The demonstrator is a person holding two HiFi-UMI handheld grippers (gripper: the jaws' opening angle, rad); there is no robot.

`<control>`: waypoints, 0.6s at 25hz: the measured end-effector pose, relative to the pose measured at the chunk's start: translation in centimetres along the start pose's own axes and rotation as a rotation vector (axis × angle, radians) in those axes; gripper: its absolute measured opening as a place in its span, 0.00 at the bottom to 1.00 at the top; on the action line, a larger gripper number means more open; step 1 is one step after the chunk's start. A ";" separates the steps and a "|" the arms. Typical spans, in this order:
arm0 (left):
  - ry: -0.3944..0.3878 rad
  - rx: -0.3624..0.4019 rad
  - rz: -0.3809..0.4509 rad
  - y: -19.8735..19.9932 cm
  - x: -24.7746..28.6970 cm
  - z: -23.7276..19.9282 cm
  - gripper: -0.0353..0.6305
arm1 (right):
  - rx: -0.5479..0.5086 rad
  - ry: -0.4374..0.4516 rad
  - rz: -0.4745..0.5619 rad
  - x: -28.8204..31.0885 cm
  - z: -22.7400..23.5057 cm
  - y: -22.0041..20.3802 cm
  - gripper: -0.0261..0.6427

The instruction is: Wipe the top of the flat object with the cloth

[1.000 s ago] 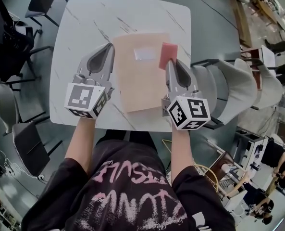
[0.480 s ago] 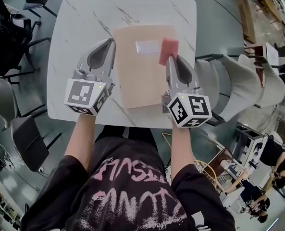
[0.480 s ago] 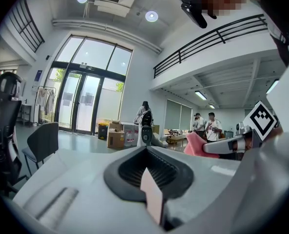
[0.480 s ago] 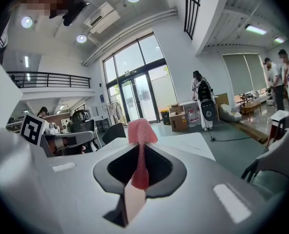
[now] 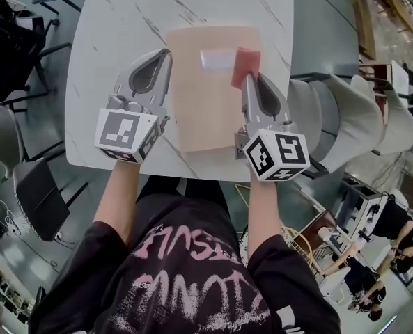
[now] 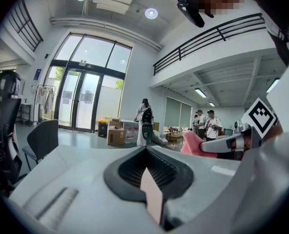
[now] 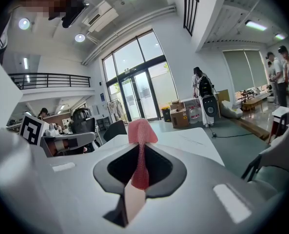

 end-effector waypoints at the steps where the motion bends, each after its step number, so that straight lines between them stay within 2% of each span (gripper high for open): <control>1: 0.001 0.004 0.000 -0.2 0.0 0.0 0.05 | 0.001 0.001 -0.003 0.1 0.0 -0.2 0.12; 15: -0.001 -0.011 -0.005 -1.6 0.4 0.4 0.05 | 0.003 -0.001 -0.029 0.3 0.5 -1.5 0.12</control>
Point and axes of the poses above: the fingertips, and each gripper's own axes: x forward along the fingers, z to its right, y out of its top, the point moved 6 cm from there along -x, backward along the fingers, and after that the axes turned 1 degree about -y, right-handed, at the moved point
